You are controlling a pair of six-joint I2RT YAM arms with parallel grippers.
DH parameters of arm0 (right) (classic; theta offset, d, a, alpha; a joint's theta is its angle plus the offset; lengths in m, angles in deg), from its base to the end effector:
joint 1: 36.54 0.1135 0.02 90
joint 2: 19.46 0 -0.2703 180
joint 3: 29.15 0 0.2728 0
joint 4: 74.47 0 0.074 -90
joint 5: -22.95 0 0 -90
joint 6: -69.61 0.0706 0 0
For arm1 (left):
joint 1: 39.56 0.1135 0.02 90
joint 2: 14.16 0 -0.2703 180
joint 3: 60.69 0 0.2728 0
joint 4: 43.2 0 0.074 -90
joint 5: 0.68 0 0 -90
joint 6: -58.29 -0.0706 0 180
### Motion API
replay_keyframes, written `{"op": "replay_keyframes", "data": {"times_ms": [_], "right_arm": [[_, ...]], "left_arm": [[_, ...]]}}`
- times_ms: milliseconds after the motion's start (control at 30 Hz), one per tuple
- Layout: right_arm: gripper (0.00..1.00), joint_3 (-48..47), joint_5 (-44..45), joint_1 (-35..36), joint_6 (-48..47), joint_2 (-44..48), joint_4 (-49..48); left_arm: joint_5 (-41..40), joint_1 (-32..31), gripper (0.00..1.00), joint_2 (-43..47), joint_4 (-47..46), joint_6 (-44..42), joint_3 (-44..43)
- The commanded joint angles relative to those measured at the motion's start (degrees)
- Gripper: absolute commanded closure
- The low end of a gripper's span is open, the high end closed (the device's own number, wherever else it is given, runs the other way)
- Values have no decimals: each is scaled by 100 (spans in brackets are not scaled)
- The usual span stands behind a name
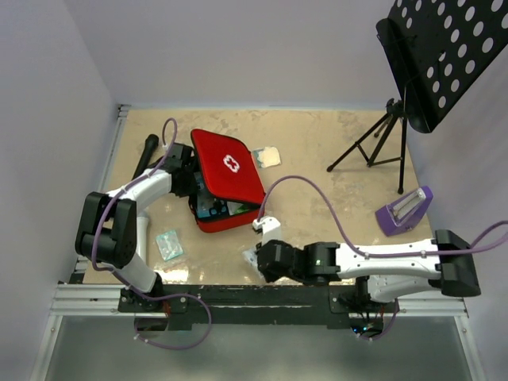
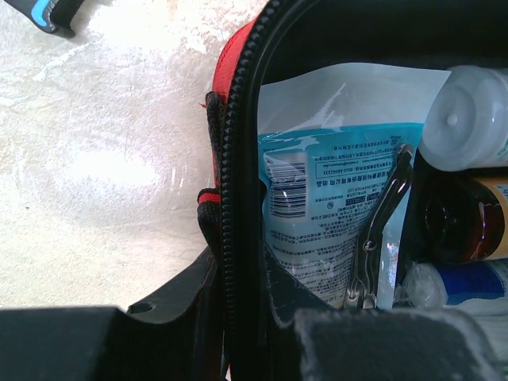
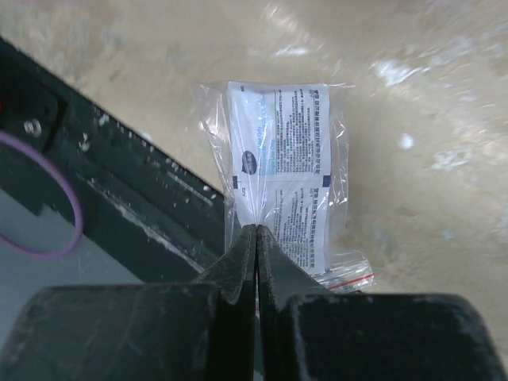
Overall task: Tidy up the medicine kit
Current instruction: Place the medical item at the center of the board, then pick up the medical item at the center of the board.
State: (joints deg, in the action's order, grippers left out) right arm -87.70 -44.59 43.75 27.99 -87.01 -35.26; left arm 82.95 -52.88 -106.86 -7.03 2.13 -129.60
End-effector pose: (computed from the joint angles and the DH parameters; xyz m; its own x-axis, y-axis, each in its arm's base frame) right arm 0.0736 0.2705 0.2168 -0.7324 -0.1840 -0.6556 -0.4825 0.8196 0.3090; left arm 0.3468 -0.0741 0.1487 -0.7971 -0.3800 -0.4693 -0.3238 0.9250 -0.1990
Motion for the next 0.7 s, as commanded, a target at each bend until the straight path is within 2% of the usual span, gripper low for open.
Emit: {"op": "replay_keyframes", "data": {"times_ms": [0, 133, 267, 333, 400, 500, 600, 667], "right_arm": [[100, -293, 92, 347, 111, -574, -363], [100, -661, 259, 347, -162, -1285, -1146], [98, -1373, 277, 329, -531, -2173, -1481], [61, -1593, 224, 338, -628, -2359, -1499], [35, -1629, 276, 329, -628, -2211, -1464], [26, -1524, 434, 207, -558, -1641, -1184], [25, -1497, 873, -13, -488, -710, -675], [25, -1567, 1084, -616, -505, -147, -375]], "left_arm": [[303, -21, 81, 165, -615, 377, -462], [224, -21, 81, 332, -580, 342, -312], [162, -21, 81, 385, -536, 289, -216], [171, -21, 81, 394, -553, 280, -172], [171, -21, 81, 402, -588, 272, -110], [154, -13, 81, 394, -588, 228, -110], [163, -21, 81, 367, -562, 201, -128], [180, -21, 81, 385, -510, 175, -119]]}}
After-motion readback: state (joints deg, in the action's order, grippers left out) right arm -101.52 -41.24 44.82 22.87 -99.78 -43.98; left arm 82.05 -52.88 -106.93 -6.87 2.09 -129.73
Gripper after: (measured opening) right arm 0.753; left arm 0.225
